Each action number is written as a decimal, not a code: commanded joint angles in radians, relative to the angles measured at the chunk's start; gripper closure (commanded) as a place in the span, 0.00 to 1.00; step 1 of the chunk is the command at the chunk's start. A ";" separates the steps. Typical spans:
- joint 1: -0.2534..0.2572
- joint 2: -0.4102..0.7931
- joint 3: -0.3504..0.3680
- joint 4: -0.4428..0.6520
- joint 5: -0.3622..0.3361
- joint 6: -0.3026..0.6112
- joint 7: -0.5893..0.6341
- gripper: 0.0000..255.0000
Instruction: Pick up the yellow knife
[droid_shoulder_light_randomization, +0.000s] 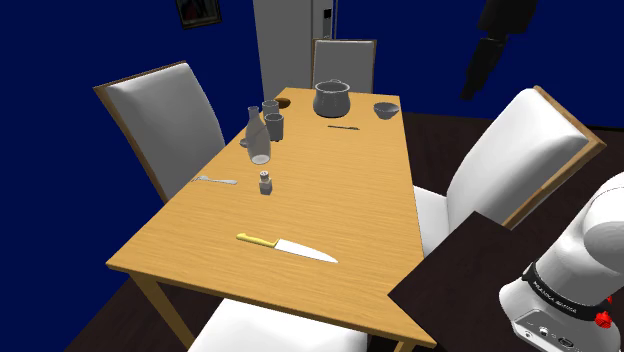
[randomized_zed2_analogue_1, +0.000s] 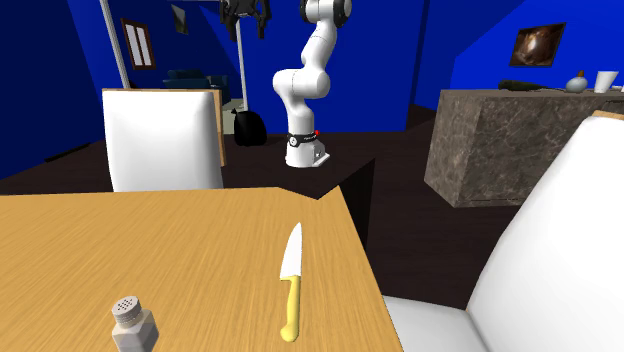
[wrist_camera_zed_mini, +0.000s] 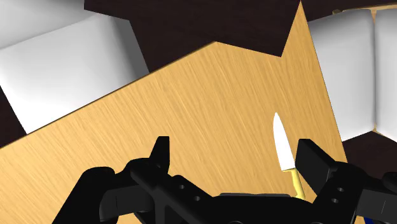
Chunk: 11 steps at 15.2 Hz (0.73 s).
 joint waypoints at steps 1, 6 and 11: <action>0.000 0.000 0.000 0.000 0.000 0.000 0.000 0.00; 0.029 0.006 0.032 -0.152 0.048 0.206 -0.007 0.00; 0.062 0.059 0.070 -0.268 0.101 0.423 -0.019 0.00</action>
